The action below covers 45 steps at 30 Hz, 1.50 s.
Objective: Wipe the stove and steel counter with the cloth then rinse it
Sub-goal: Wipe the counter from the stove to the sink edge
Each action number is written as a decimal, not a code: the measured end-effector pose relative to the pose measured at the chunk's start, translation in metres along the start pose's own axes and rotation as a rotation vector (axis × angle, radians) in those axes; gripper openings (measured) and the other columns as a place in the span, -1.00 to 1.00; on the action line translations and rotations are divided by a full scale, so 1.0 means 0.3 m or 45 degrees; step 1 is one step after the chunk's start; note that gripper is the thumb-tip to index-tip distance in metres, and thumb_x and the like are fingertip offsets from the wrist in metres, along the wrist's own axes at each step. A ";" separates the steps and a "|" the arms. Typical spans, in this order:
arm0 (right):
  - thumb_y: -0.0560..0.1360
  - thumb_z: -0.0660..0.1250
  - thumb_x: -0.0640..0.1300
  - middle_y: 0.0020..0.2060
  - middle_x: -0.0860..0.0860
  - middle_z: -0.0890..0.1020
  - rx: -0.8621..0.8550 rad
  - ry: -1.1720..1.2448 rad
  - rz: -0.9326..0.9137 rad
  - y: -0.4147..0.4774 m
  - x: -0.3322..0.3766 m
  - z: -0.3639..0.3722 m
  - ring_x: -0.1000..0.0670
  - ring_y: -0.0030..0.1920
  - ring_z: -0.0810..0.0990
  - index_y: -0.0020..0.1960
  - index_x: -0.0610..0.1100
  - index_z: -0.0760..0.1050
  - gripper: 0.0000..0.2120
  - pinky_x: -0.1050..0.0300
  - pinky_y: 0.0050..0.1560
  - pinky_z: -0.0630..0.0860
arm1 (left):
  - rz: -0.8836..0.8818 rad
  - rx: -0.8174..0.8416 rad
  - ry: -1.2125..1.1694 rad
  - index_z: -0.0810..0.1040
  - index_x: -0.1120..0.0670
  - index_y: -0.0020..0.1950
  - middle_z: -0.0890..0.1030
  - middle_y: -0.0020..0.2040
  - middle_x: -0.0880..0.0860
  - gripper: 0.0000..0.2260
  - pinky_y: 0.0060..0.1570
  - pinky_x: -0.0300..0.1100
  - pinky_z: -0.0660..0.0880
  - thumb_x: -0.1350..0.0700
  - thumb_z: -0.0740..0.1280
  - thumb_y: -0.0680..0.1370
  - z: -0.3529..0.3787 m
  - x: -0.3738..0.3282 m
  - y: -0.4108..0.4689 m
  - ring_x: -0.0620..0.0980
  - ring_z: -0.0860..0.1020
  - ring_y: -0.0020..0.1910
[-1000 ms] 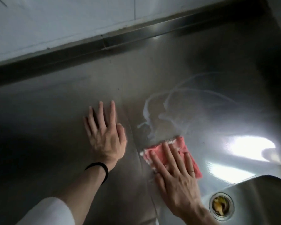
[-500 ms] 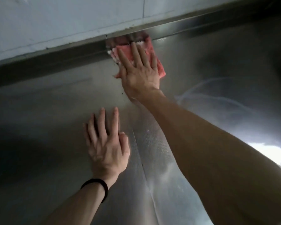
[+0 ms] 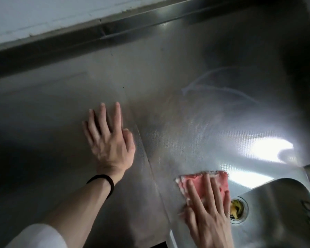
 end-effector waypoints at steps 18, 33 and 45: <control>0.71 -0.09 0.19 0.72 -0.03 -0.04 -0.126 0.016 -0.312 1.326 0.332 -0.349 -0.08 0.71 -0.13 0.69 0.25 -0.04 -0.45 -0.27 0.66 -0.22 | 0.007 -0.115 -0.037 0.24 0.01 0.67 0.24 0.63 0.21 -0.36 0.53 0.39 0.16 0.01 0.17 0.56 0.033 0.011 0.002 0.38 0.21 0.56; 0.71 -0.04 0.22 0.69 -0.13 0.12 -0.172 0.094 0.041 0.071 -0.157 -0.045 -0.22 0.67 0.14 0.67 0.10 0.19 -0.44 -0.29 0.62 0.09 | 0.010 -0.012 -0.040 0.17 0.00 0.69 0.21 0.65 0.22 -0.35 0.53 0.40 0.14 0.01 0.16 0.58 0.016 0.007 -0.003 0.38 0.17 0.60; 0.69 -0.15 0.28 0.72 -0.09 -0.03 -0.129 -0.045 -0.233 0.685 -0.185 -0.220 -0.15 0.71 -0.07 0.70 0.20 -0.09 -0.40 -0.36 0.64 -0.05 | 0.006 0.055 -0.041 0.14 0.00 0.71 0.17 0.67 0.22 -0.36 0.54 0.40 0.13 0.01 0.15 0.60 0.003 -0.003 0.001 0.38 0.14 0.62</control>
Point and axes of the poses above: each hand's wrist, its own y-axis towards the middle knuckle, its own z-axis out of the palm, x = y × z, the point moved 4 cm from there along y, towards the middle knuckle
